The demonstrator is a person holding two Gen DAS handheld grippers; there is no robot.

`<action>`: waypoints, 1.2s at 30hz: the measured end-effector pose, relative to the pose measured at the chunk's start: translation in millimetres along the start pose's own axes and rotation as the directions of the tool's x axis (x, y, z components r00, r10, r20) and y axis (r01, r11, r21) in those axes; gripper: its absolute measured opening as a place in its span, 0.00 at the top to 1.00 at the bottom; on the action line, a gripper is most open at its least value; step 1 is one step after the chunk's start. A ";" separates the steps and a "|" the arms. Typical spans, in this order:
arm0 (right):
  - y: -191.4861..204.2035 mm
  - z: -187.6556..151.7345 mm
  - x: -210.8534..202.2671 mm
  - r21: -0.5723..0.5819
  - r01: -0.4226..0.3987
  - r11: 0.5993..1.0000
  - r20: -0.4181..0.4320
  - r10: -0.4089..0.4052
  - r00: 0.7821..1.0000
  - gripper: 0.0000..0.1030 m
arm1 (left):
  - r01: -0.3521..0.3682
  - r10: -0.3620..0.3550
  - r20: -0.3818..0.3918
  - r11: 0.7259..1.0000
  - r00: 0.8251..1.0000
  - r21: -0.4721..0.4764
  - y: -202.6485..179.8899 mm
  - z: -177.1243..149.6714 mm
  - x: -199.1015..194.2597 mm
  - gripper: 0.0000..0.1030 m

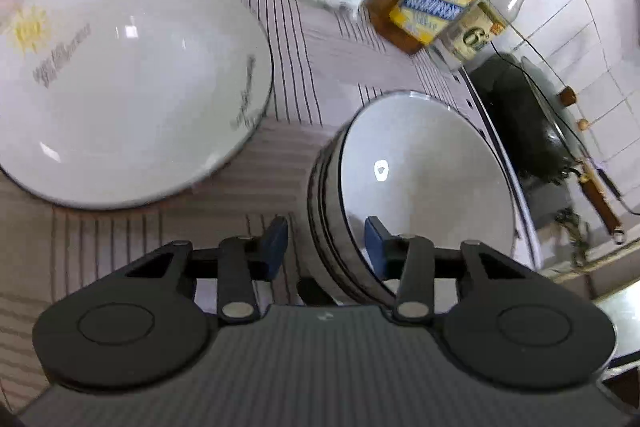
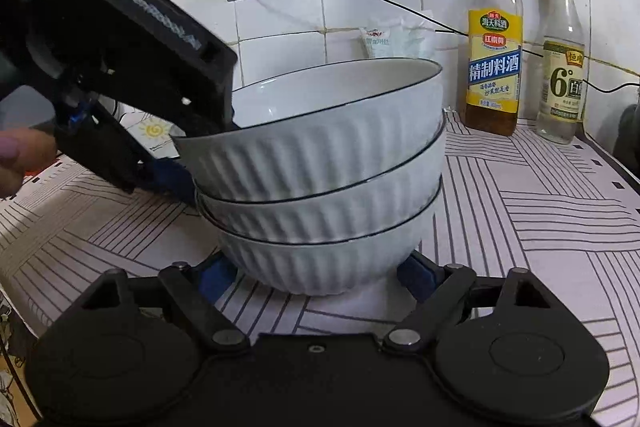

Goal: Organize plates and bowls
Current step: 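Close the left gripper on the bowl stack rim and lift it, then carry the bowl stack with the left gripper over the sun plate stack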

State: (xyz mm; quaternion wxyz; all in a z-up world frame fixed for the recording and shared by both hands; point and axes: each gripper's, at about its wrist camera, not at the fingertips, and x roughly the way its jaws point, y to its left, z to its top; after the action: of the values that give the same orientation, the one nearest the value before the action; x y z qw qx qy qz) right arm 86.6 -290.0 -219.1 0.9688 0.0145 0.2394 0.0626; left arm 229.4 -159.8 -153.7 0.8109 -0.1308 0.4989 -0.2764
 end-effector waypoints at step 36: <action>7.4 7.0 12.0 -0.041 0.042 0.998 -0.015 -0.042 0.999 0.04 | 0.072 -0.071 -0.030 0.997 0.997 0.017 4.9 2.5 10.7 0.59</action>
State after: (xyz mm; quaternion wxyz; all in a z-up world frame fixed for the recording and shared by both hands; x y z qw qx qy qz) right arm 99.6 -281.1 -218.0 0.9681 -0.0105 0.2460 0.0472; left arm 236.9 -162.2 -162.7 0.7942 -0.1371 0.5034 -0.3116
